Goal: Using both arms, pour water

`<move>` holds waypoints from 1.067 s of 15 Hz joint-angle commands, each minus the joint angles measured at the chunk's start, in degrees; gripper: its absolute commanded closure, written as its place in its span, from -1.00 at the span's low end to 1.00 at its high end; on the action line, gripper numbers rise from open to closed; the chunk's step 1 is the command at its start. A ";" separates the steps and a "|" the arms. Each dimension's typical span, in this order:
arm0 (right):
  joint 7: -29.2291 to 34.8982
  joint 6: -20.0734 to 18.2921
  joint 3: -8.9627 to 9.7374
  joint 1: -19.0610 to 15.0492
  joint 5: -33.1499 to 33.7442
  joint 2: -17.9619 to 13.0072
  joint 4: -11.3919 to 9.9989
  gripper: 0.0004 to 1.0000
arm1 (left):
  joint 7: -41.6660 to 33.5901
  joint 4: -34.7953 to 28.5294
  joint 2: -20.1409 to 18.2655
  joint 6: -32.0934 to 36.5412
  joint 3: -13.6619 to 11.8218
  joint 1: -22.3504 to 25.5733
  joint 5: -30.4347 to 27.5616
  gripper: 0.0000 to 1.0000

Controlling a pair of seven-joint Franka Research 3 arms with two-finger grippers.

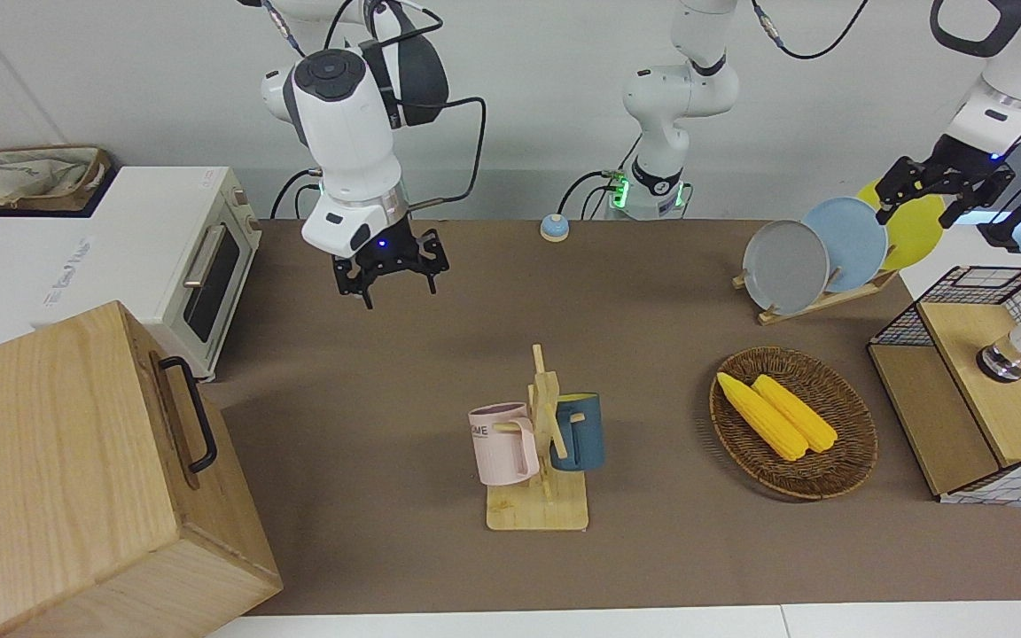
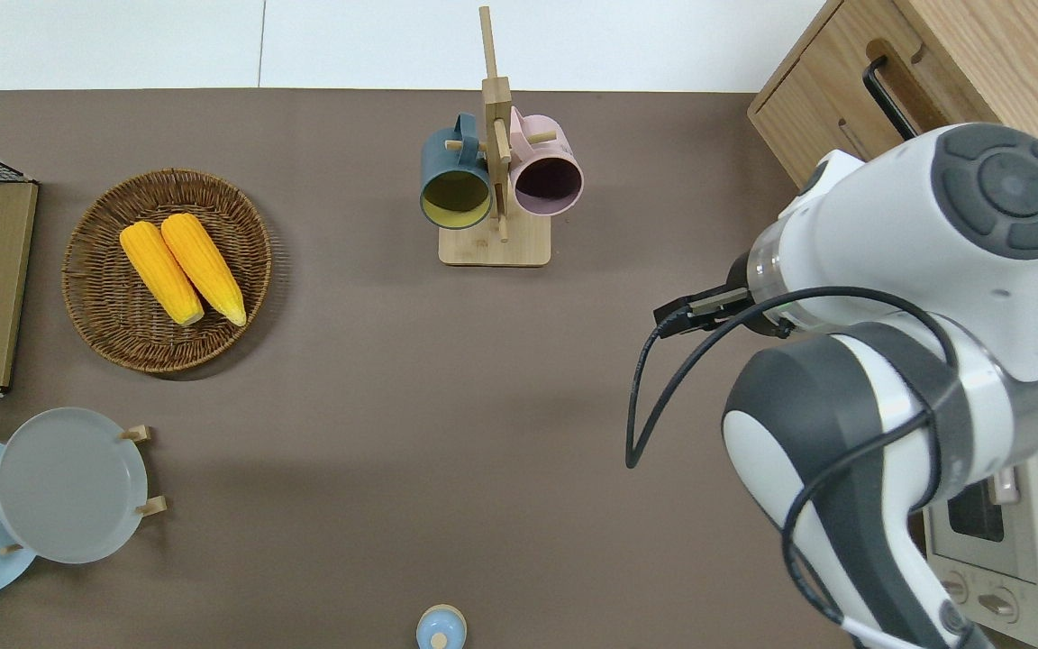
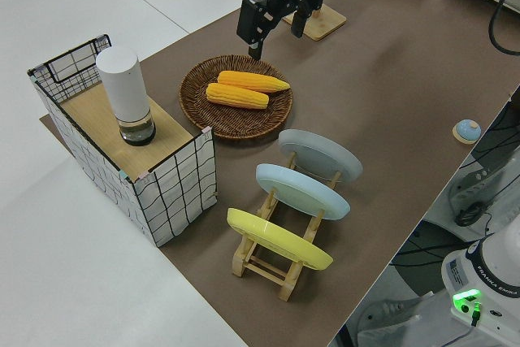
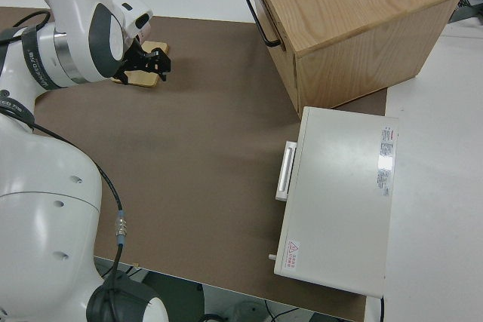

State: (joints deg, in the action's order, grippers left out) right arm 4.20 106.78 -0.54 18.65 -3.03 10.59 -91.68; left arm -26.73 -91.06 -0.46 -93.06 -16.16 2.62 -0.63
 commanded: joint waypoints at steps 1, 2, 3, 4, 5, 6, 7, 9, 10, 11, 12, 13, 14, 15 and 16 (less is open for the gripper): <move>-0.15 6.58 -0.34 2.26 -0.22 3.73 0.44 -0.98 | -8.14 1.76 1.24 -0.81 -5.19 -0.33 0.28 -1.00; -0.24 8.08 -0.34 2.44 -0.05 4.43 0.71 -0.98 | -9.91 2.03 1.68 -0.90 -6.68 -0.25 0.10 -1.00; -0.42 9.66 -0.34 2.62 0.13 5.14 0.71 -0.98 | -11.32 2.21 2.03 -0.90 -8.09 -0.33 -0.16 -1.00; -0.68 11.24 -0.34 2.79 0.31 5.75 0.80 -0.98 | -12.55 2.12 2.21 -1.07 -9.32 -0.33 -0.42 -1.00; -0.85 12.91 -0.34 3.23 0.31 6.37 0.88 -0.98 | -14.04 2.12 2.30 -1.77 -10.55 -0.25 -1.38 -1.00; -0.86 14.49 -0.34 3.67 0.48 6.90 1.15 -0.98 | -14.92 2.03 2.30 -3.17 -11.87 -0.25 -3.13 -1.00; -0.94 15.64 -0.34 3.76 0.74 7.69 1.50 -0.98 | -15.54 2.03 2.74 -3.88 -13.18 0.10 -4.54 -1.00; -1.73 17.84 -0.34 3.85 1.36 9.35 2.99 -0.98 | -18.35 2.12 3.88 -4.93 -14.07 0.98 -5.26 -1.00; -3.04 19.41 -0.34 3.85 1.54 10.49 3.86 -0.98 | -19.41 2.03 3.97 -5.90 -14.08 1.77 -5.61 -1.00; -4.71 21.26 -0.34 3.68 1.63 11.64 4.66 -0.97 | -20.20 2.03 4.41 -6.69 -14.08 2.38 -5.70 -1.00; -6.03 23.10 -0.34 3.59 1.80 12.87 5.45 -0.97 | -20.90 2.03 4.50 -7.22 -14.08 2.57 -5.61 -1.00; -7.09 24.77 -0.34 3.50 1.89 14.27 6.50 -0.97 | -21.08 2.03 4.59 -7.49 -14.08 2.65 -5.78 -1.00; -8.05 26.27 -0.34 3.32 1.89 15.50 7.64 -0.97 | -21.17 2.03 4.59 -8.10 -14.08 2.65 -6.22 -1.00; -9.02 27.50 -0.34 3.06 1.98 16.47 8.52 -0.97 | -21.17 2.03 4.59 -9.24 -14.08 2.65 -6.31 -1.00; -10.25 29.17 -0.43 2.80 1.98 17.87 9.75 -0.96 | -21.09 2.12 4.59 -10.03 -14.08 2.74 -6.40 -1.00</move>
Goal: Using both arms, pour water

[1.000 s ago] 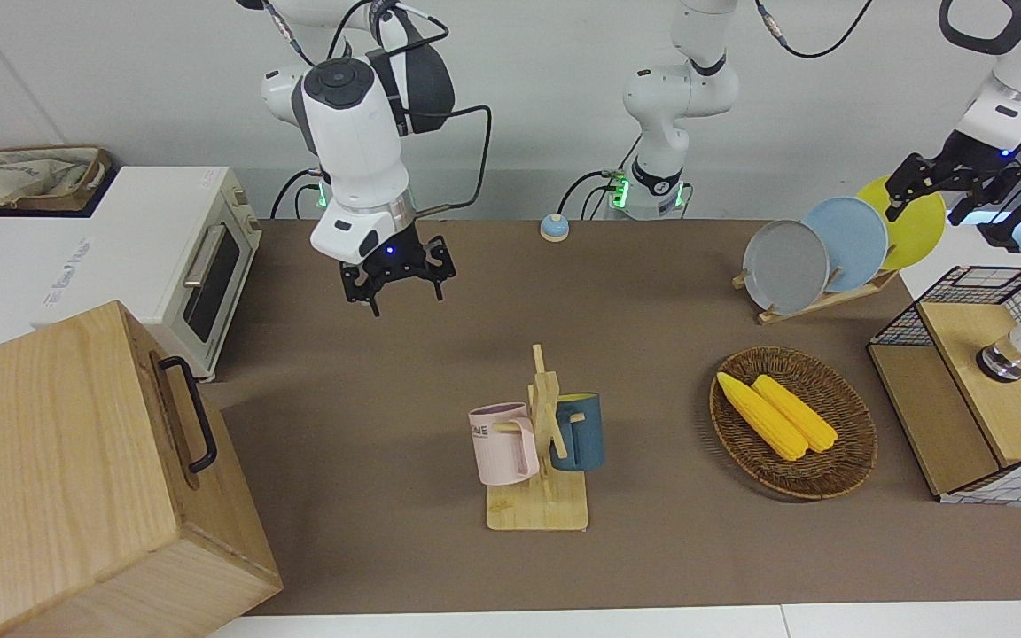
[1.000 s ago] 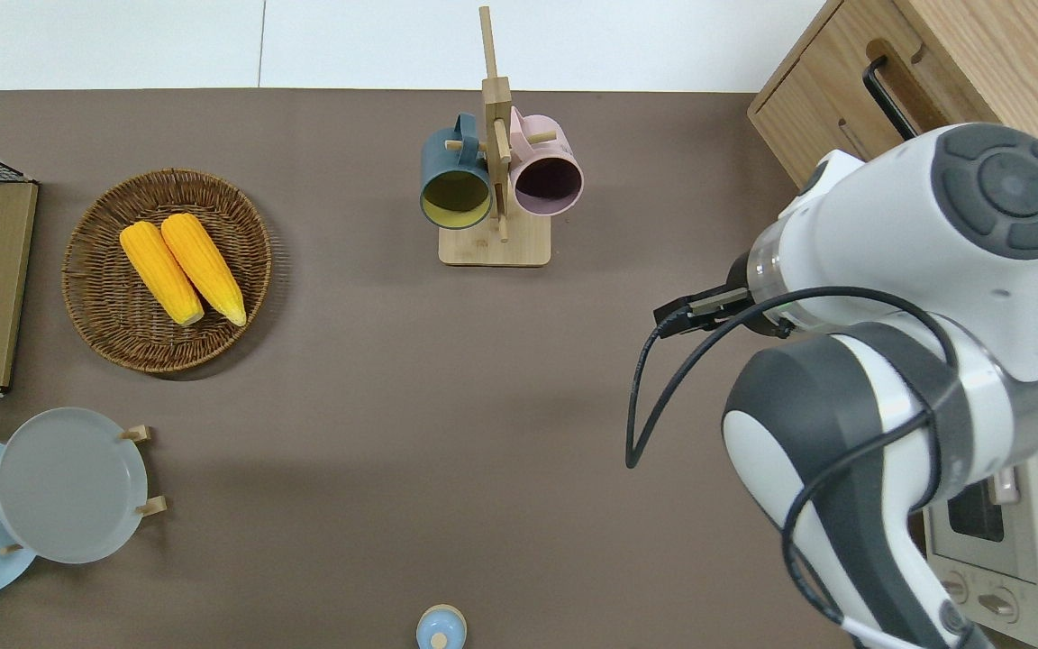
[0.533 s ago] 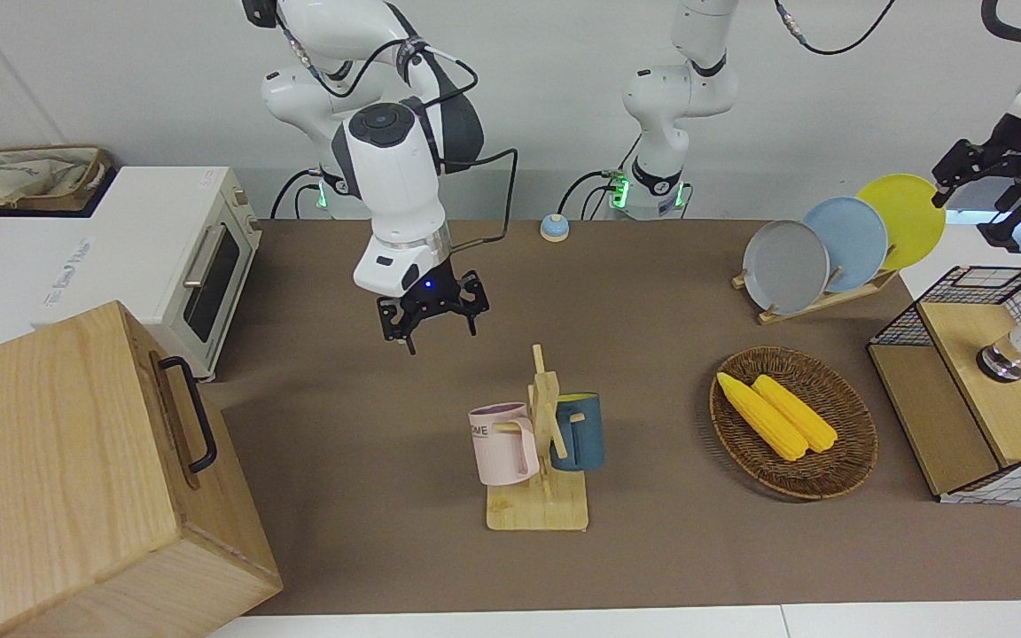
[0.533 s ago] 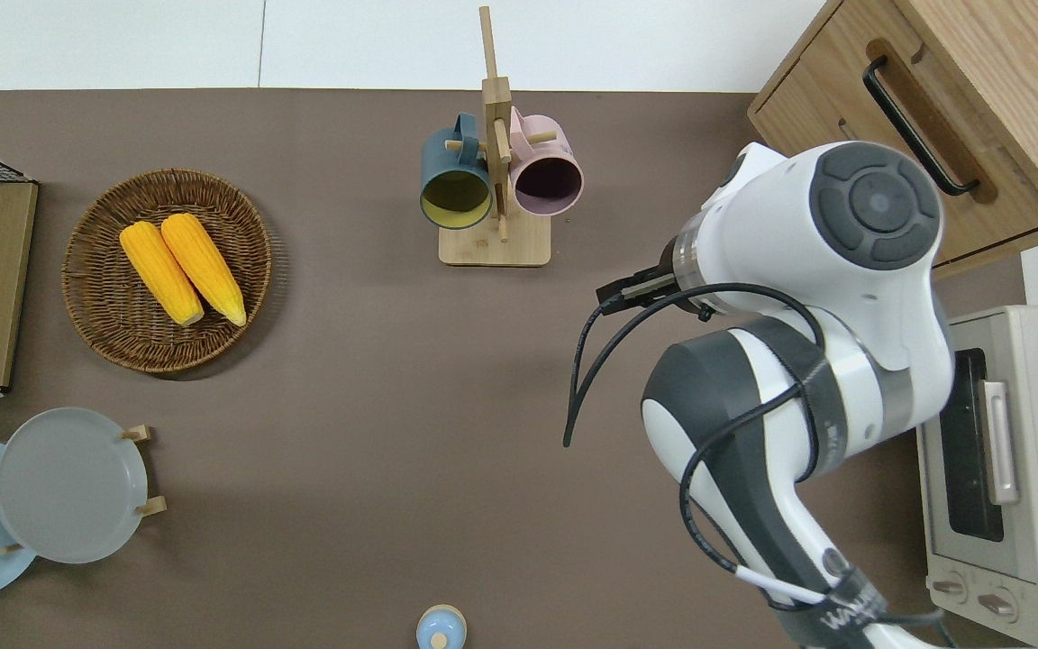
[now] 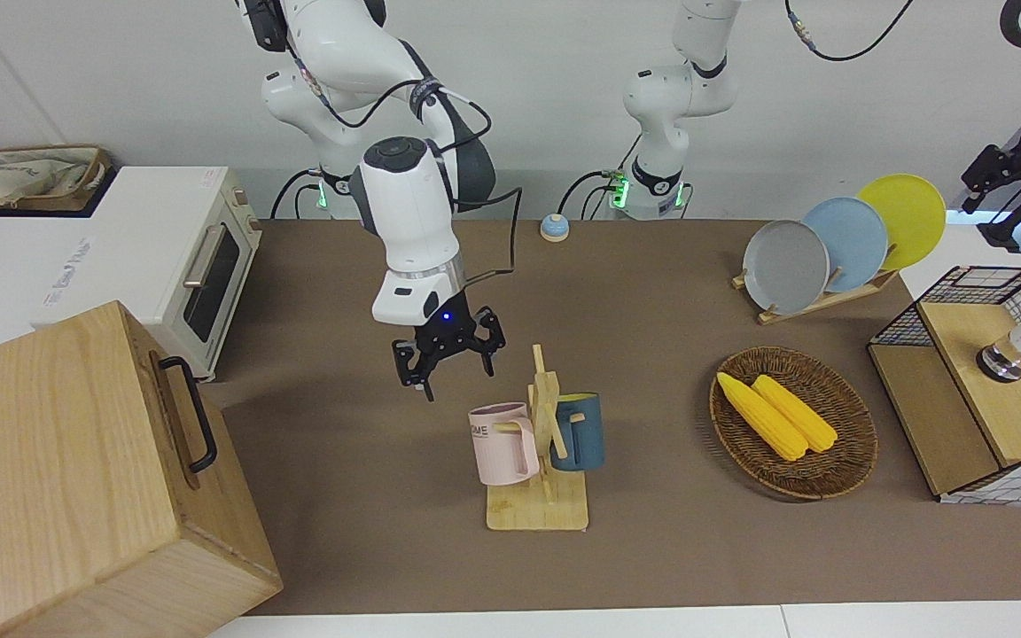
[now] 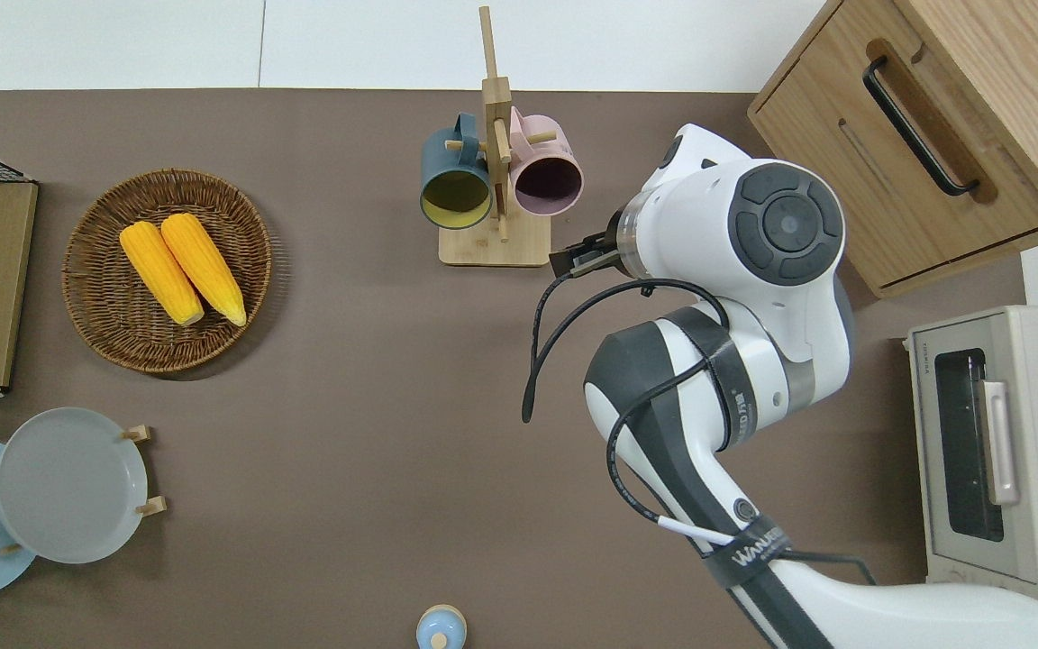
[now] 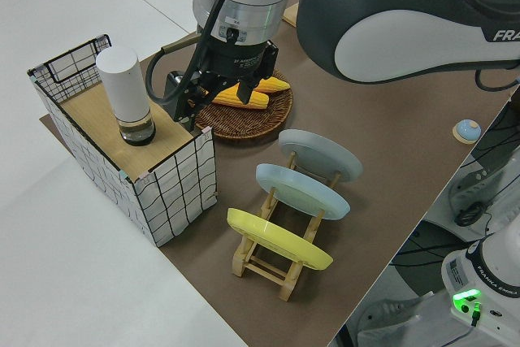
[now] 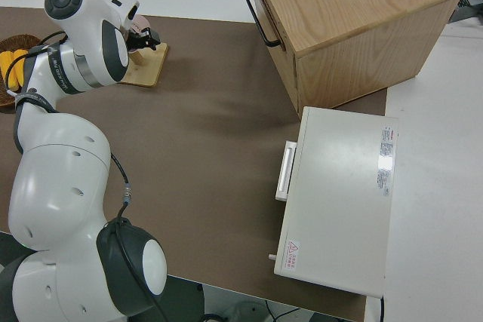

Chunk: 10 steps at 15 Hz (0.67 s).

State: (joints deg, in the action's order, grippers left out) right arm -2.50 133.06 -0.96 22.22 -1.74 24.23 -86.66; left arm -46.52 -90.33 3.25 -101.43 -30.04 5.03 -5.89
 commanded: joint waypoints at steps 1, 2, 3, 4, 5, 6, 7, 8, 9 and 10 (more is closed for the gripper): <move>-4.00 3.95 -0.01 -0.86 0.68 4.94 5.44 -0.96 | -1.20 1.39 0.88 -2.53 -0.20 0.33 -1.15 -1.00; -4.53 5.52 -0.01 -0.95 0.68 5.90 6.23 -0.95 | -1.29 1.30 0.88 -4.02 -0.28 0.60 -1.84 -1.00; -4.88 6.93 -0.18 -0.95 0.68 7.04 7.28 -0.94 | -1.29 1.21 0.88 -4.73 -0.28 1.03 -2.63 -1.00; -4.97 7.38 -0.27 -1.04 0.68 8.19 8.86 -0.90 | -1.29 1.04 0.97 -5.96 -0.28 1.30 -4.12 -1.00; -4.97 7.39 -0.36 -1.04 0.68 9.33 10.44 -0.85 | -1.47 0.60 1.06 -7.45 -0.46 1.82 -5.79 -1.00; -4.89 7.39 -0.36 -0.95 0.68 10.04 11.67 -0.76 | -1.55 0.51 1.41 -9.55 -0.55 2.79 -7.11 -1.00; -4.89 7.39 -0.45 -0.95 0.68 10.13 11.95 -0.63 | -1.99 0.16 2.02 -11.49 -0.55 3.32 -7.90 -0.99; -4.89 7.39 -0.45 -0.86 0.77 10.13 11.95 -0.41 | -2.86 -0.19 3.07 -13.94 -0.63 3.41 -10.35 -1.00; -4.80 7.39 -0.54 -0.77 0.86 10.13 11.95 -0.25 | -3.13 -0.80 3.51 -16.05 -0.72 3.41 -12.46 -1.00; -4.80 7.39 -0.54 -0.77 1.73 10.13 11.86 -0.04 | -3.31 -1.85 4.21 -19.73 -0.64 3.76 -14.48 -1.00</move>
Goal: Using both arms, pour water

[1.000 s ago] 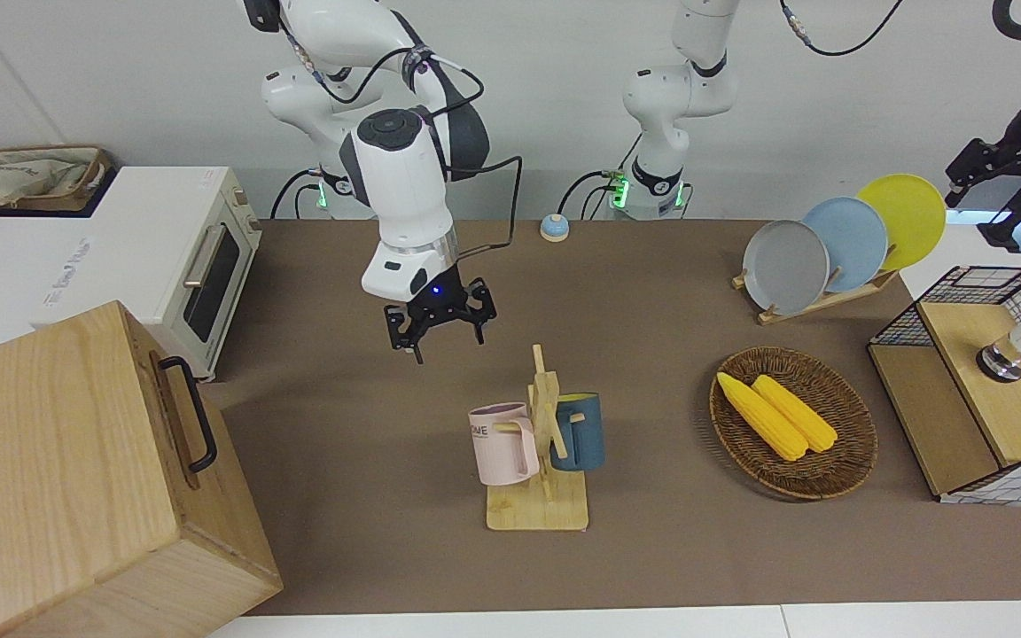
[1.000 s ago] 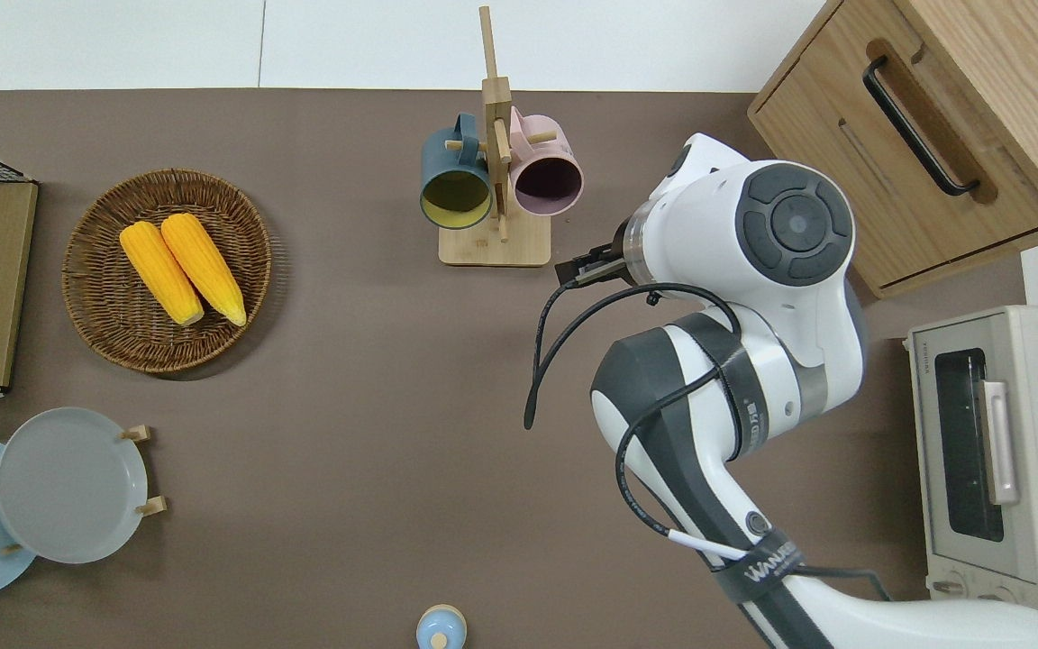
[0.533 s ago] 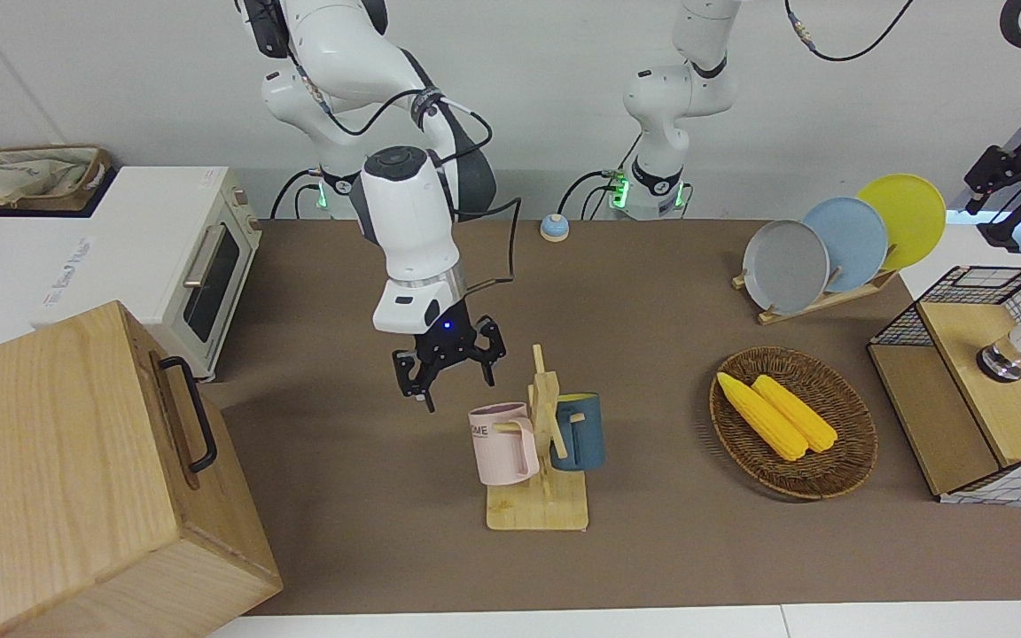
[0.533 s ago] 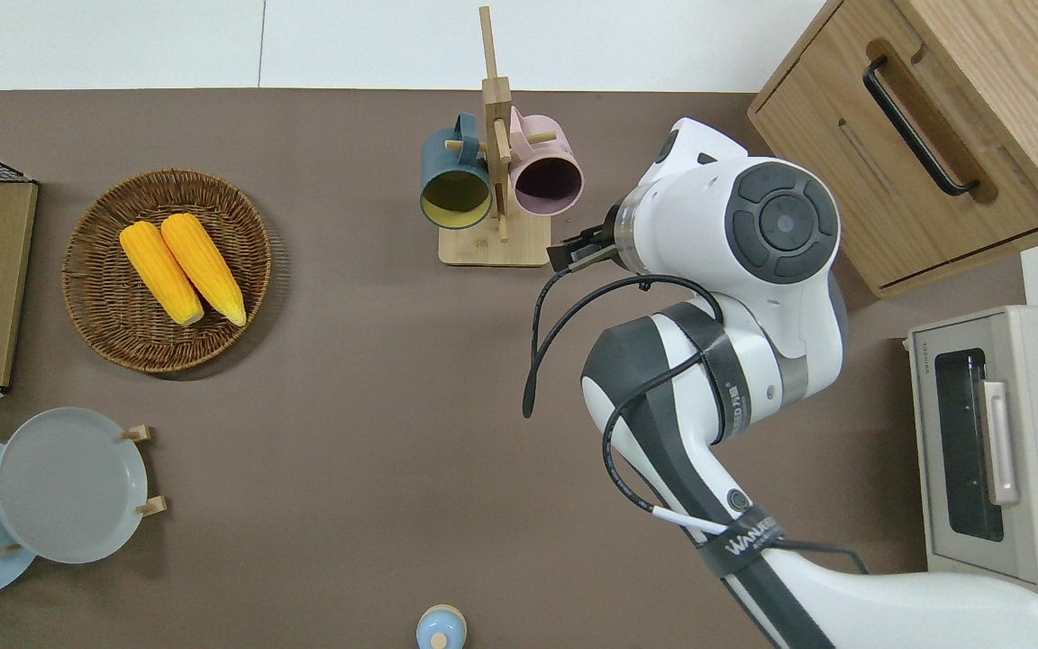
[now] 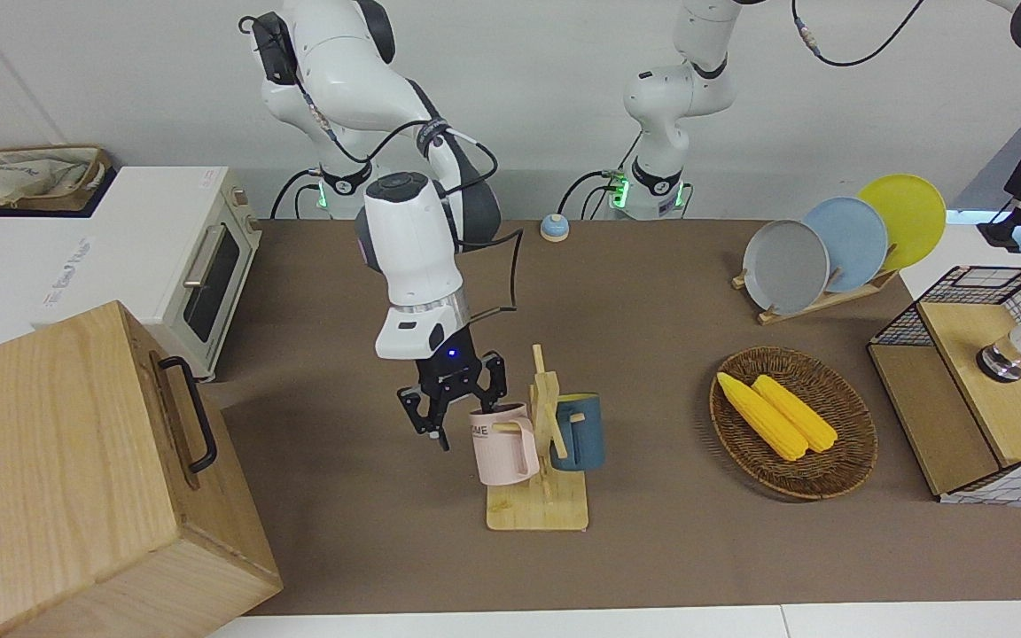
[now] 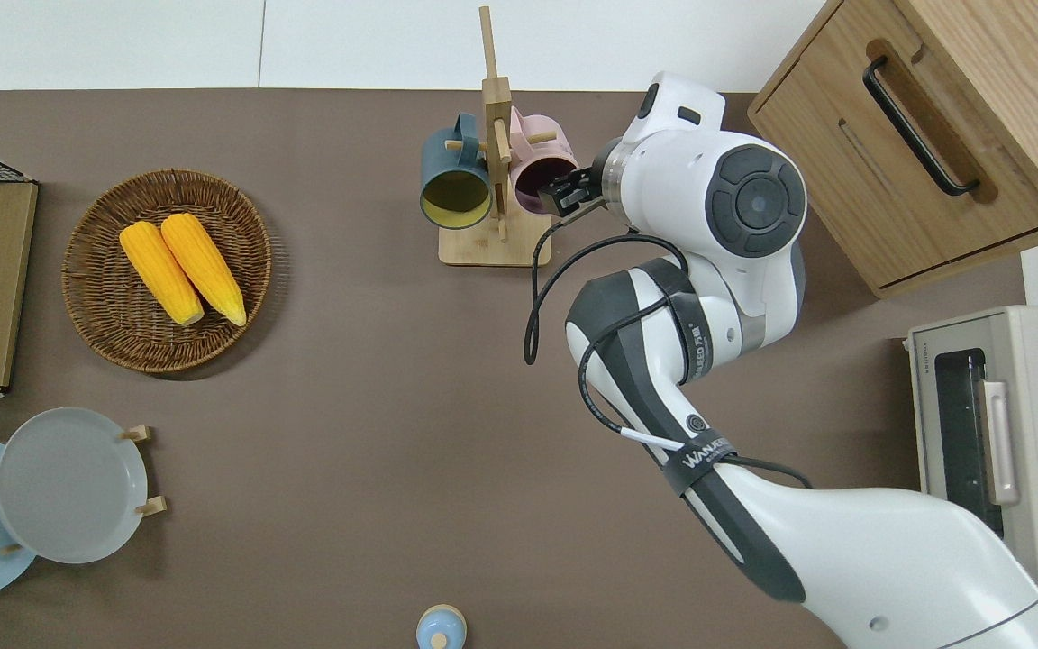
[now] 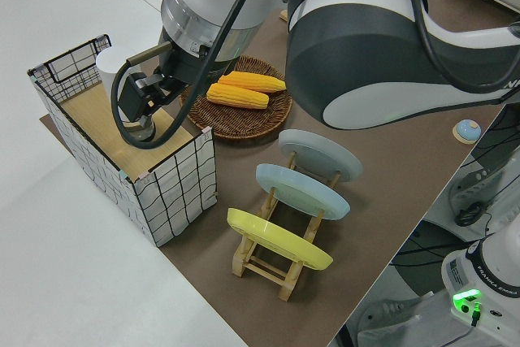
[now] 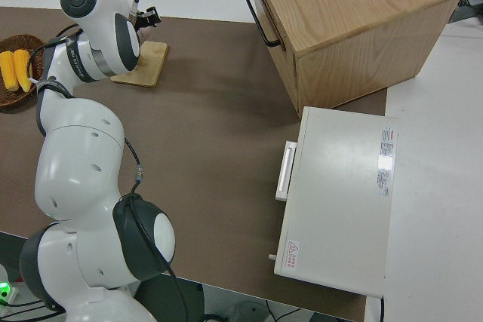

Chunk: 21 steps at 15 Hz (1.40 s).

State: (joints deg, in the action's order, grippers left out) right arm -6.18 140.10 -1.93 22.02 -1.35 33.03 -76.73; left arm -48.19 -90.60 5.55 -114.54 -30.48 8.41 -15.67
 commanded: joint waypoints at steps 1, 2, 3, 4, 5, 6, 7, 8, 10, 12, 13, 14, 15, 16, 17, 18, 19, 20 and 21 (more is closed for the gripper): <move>-1.12 0.35 0.53 -0.57 1.96 1.34 2.02 0.20 | -1.56 -2.73 2.88 -10.93 -0.10 0.12 -5.68 -1.00; -1.12 0.35 0.44 -0.48 1.96 1.34 1.93 0.35 | -1.38 -3.79 3.33 -13.49 0.16 -0.06 -7.52 -1.00; -1.03 0.35 0.44 -0.48 1.96 1.25 1.93 0.51 | -1.47 -4.93 3.85 -16.30 0.25 -0.32 -10.32 -1.00; -1.03 0.35 0.44 -0.48 1.96 1.25 2.02 0.64 | -1.47 -5.81 4.29 -18.42 0.34 -0.50 -12.87 -1.00; -1.03 0.35 0.44 -0.48 1.96 1.25 2.02 0.77 | -1.47 -6.34 4.99 -20.09 0.69 -0.59 -15.51 -1.00; -0.94 0.35 0.44 -0.57 1.96 1.16 2.02 0.89 | -1.55 -6.61 5.61 -21.15 0.86 -0.67 -18.40 -1.00; -0.85 0.35 0.44 -0.57 1.96 1.16 2.02 0.99 | -1.55 -6.61 6.31 -21.51 1.30 -0.85 -20.17 -1.00; -0.85 0.35 0.44 -0.48 1.96 1.16 2.02 1.00 | -1.55 -6.61 6.49 -21.78 1.65 -1.02 -20.97 -1.00; -0.85 0.18 0.35 -0.48 1.96 1.07 2.02 1.00 | -1.55 -6.61 6.76 -21.87 1.74 -1.64 -23.17 -1.00; -0.94 -0.17 0.27 -0.66 1.96 0.90 2.02 1.00 | -1.55 -6.70 7.02 -21.87 2.00 -1.99 -24.14 -1.00; -1.03 -0.52 0.18 -0.75 1.96 0.72 2.02 1.00 | -1.64 -6.61 7.98 -22.39 2.79 -1.91 -24.67 -1.00; -1.11 -0.61 0.18 -0.75 1.96 0.63 2.02 1.00 | -2.34 -6.61 8.34 -23.61 3.06 -1.99 -24.85 -1.00; -1.20 -0.79 0.09 -0.75 1.96 0.63 2.02 1.00 | -3.82 -6.52 9.12 -24.93 3.84 -1.73 -26.68 -1.00; -1.20 -0.96 0.09 -0.75 2.05 0.63 2.02 1.00 | -6.01 -6.35 10.00 -25.03 3.77 -1.55 -28.87 -1.00; -1.29 -1.14 0.09 -0.75 2.40 0.63 2.02 1.00 | -8.56 -6.35 10.45 -25.03 3.76 -1.38 -31.07 -1.00; -1.29 -1.14 0.09 -0.75 2.84 0.63 1.93 1.00 | -11.02 -6.35 10.54 -25.03 3.76 -1.12 -32.83 -1.00; -1.47 -1.23 0.09 -0.83 3.36 0.46 2.02 1.00 | -12.53 -6.35 10.54 -24.95 3.76 -0.77 -33.46 -0.99; -2.16 -1.40 0.09 -0.92 3.89 0.28 1.93 1.00 | -13.15 -6.35 10.89 -24.94 3.76 -0.41 -33.55 -0.99; -2.87 -2.10 0.09 -1.18 4.07 0.19 1.93 1.00 | -13.24 -6.35 10.98 -24.94 3.76 -0.24 -33.55 -0.99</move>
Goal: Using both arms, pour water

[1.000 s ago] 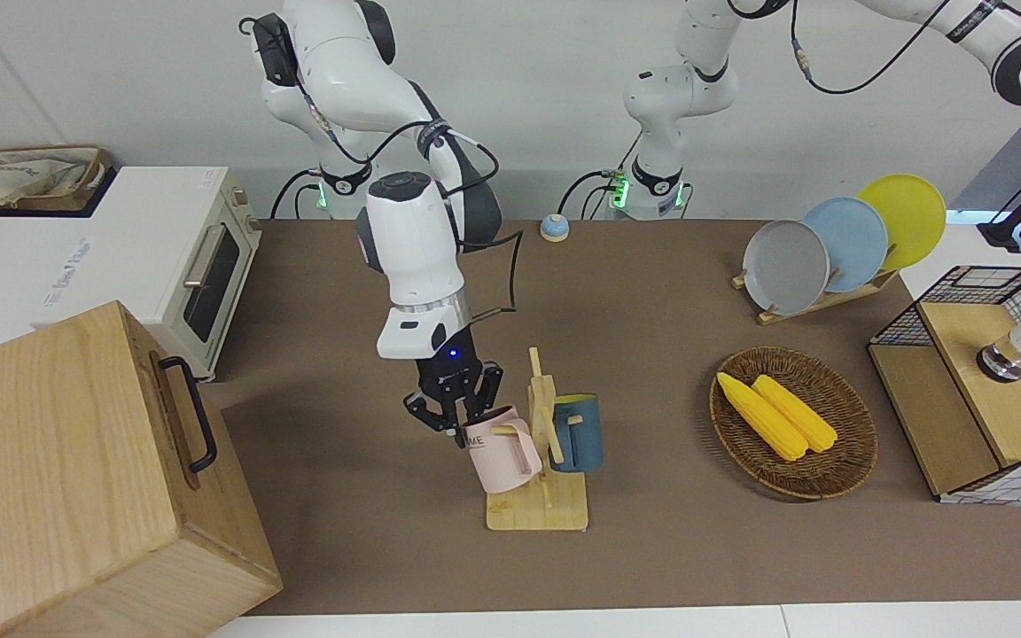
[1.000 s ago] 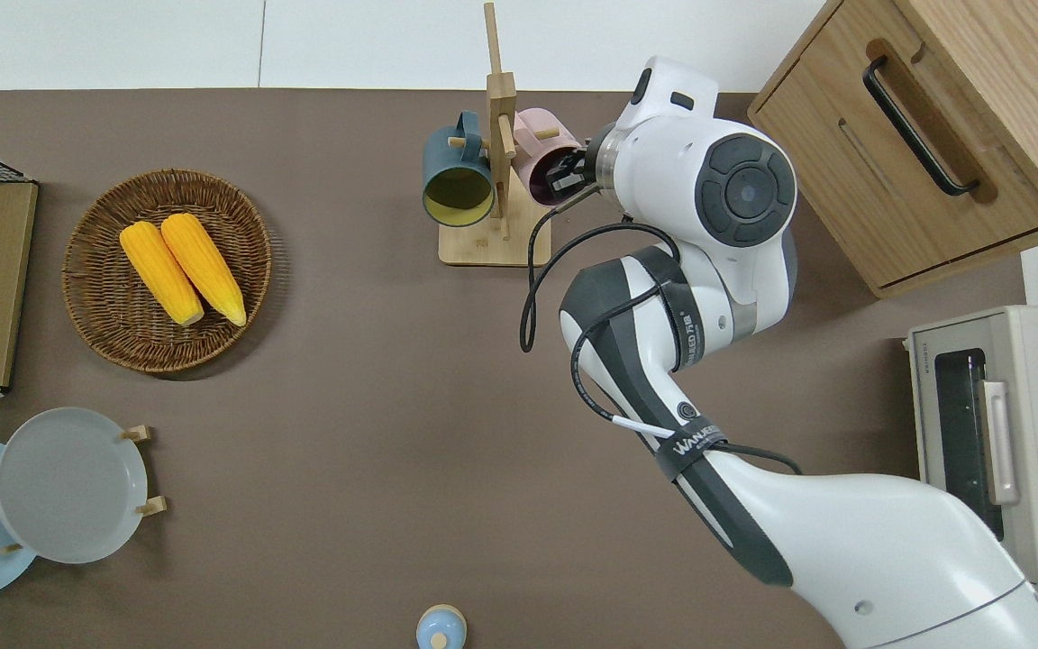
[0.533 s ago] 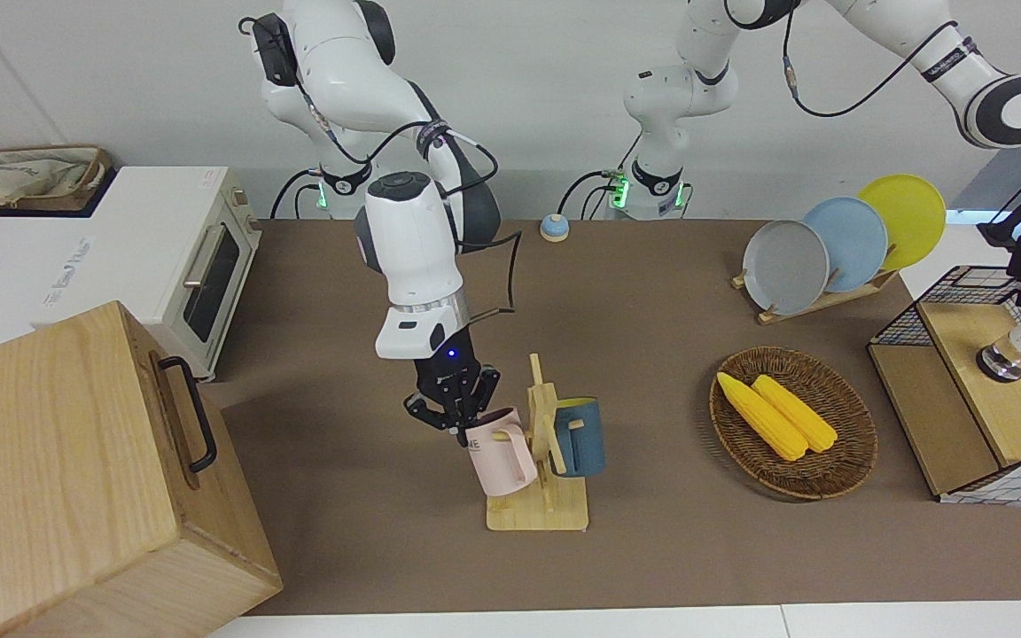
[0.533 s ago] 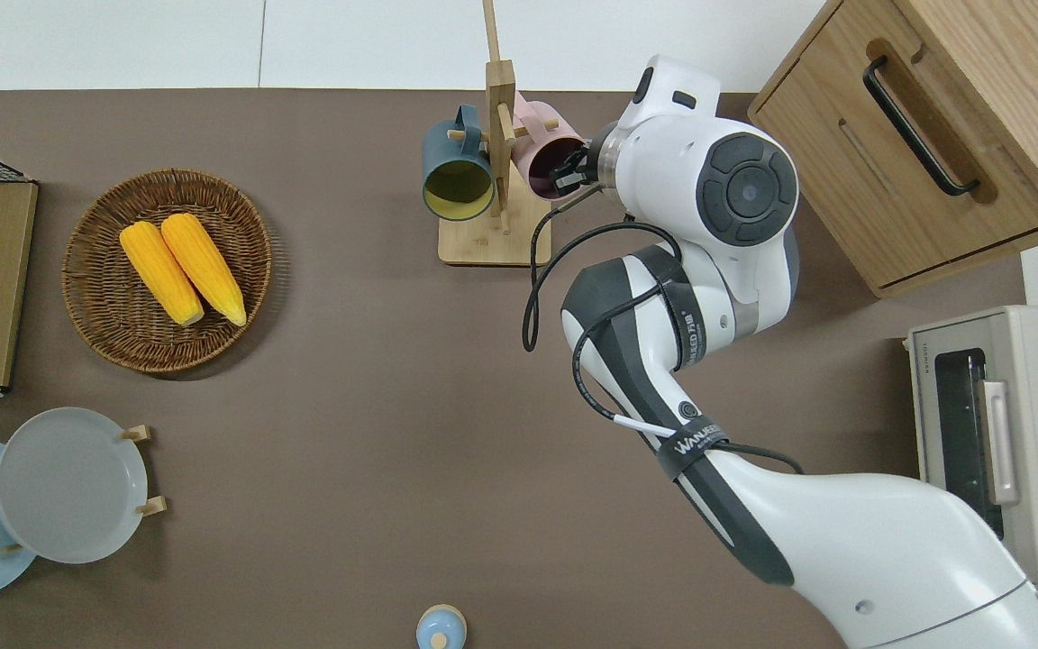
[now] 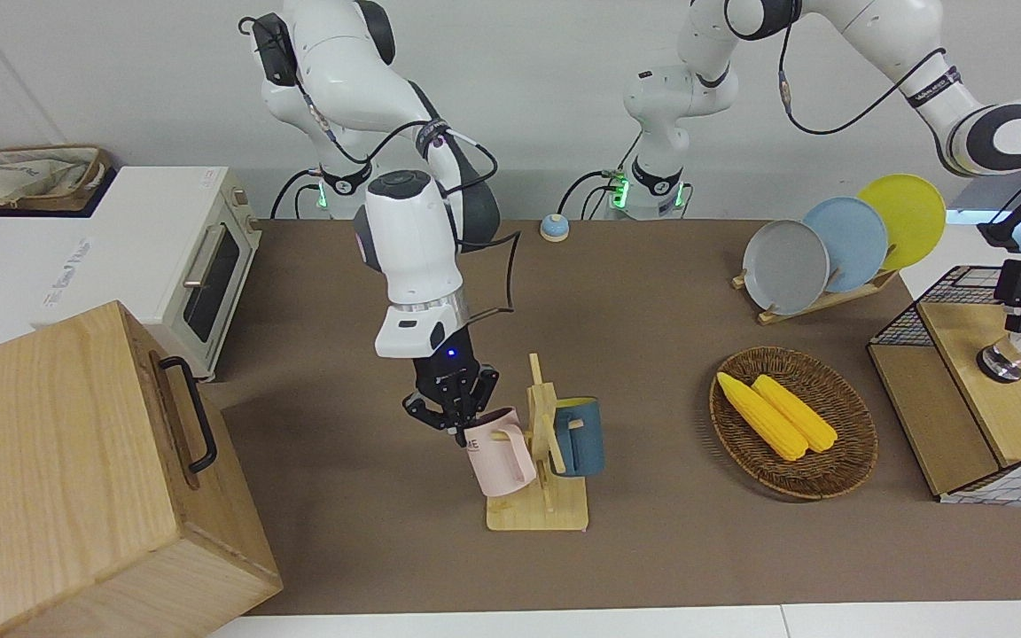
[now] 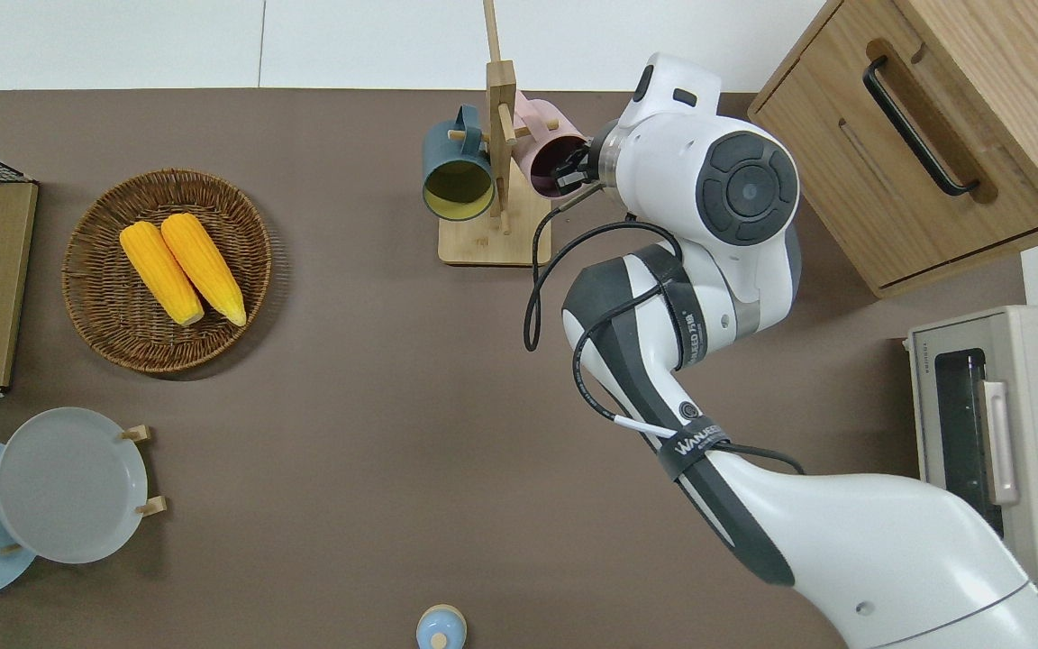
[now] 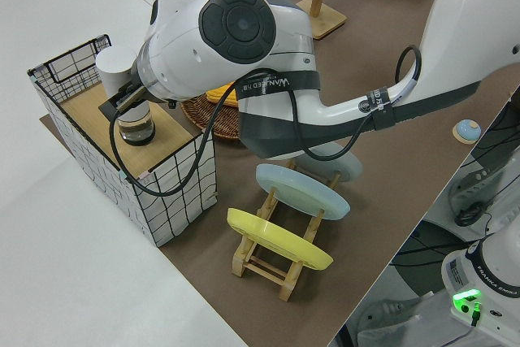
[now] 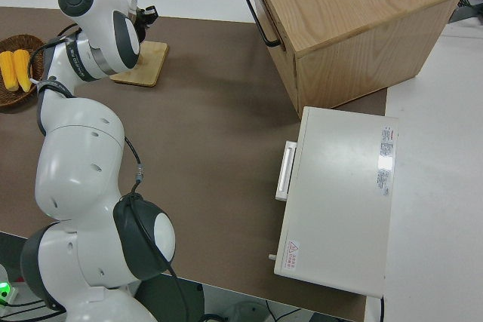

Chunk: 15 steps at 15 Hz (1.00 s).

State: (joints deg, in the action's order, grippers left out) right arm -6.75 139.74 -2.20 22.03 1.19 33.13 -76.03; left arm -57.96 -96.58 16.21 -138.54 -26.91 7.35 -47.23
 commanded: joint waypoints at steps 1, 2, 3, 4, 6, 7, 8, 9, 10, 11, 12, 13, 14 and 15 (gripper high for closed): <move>-2.65 -2.28 0.35 -1.54 1.54 0.00 1.24 1.00 | -3.56 -0.28 0.32 -0.94 0.19 0.91 -2.08 -0.99; -2.74 -2.72 0.26 -1.55 1.62 -0.34 1.24 1.00 | -3.91 -0.28 0.40 -0.94 0.19 0.91 -2.60 -0.99; -2.83 -3.16 0.26 -1.55 1.71 -0.61 1.24 1.00 | -5.13 -0.28 0.84 -0.94 0.19 0.91 -3.48 -0.99; -2.92 -3.51 0.35 -1.89 1.71 -0.87 1.24 1.00 | -6.53 -0.28 1.02 -0.94 0.19 1.08 -4.36 -0.99; -3.79 -3.86 0.44 -2.16 1.71 -1.40 1.15 1.00 | -8.74 -0.19 1.37 -0.94 0.19 1.70 -5.76 -0.99; -4.23 -3.95 0.44 -2.42 1.71 -1.49 1.15 1.00 | -9.18 -0.01 1.98 -0.94 0.19 1.88 -6.21 -0.99; -4.41 -4.21 0.44 -2.77 1.71 -1.93 1.06 1.00 | -9.27 -0.01 2.07 -0.94 0.28 1.88 -6.30 -0.98; -4.50 -4.48 0.44 -2.78 1.71 -2.19 0.97 1.00 | -9.36 0.08 2.25 -0.94 0.28 1.88 -6.30 -0.98; -4.50 -4.74 0.44 -3.04 1.71 -2.37 0.97 1.00 | -9.36 0.25 2.42 -0.94 0.28 1.88 -6.30 -0.98; -4.67 -4.92 0.44 -3.65 1.71 -2.80 0.89 1.00 | -9.36 0.25 2.51 -0.94 0.28 1.88 -6.30 -0.98; -5.63 -5.01 0.44 -4.00 1.63 -2.81 0.88 1.00 | -9.45 0.25 2.69 -0.94 0.28 1.88 -6.30 -0.98; -7.29 -5.01 0.53 -4.36 1.54 -2.90 0.88 1.00 | -9.45 0.25 2.86 -0.94 0.28 1.79 -6.39 -0.97; -8.70 -5.18 0.53 -4.97 1.45 -2.98 0.88 1.00 | -9.54 0.25 2.86 -0.94 0.28 1.62 -6.47 -0.90; -9.59 -5.44 0.53 -5.58 1.45 -3.16 0.80 1.00 | -9.45 0.25 2.95 -0.94 0.28 1.61 -6.56 -0.68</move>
State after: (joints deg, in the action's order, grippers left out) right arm -12.51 135.79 -2.46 18.61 1.90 31.02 -75.08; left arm -65.63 -96.57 18.47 -138.56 -26.83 8.90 -52.10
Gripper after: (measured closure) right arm 0.952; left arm 0.013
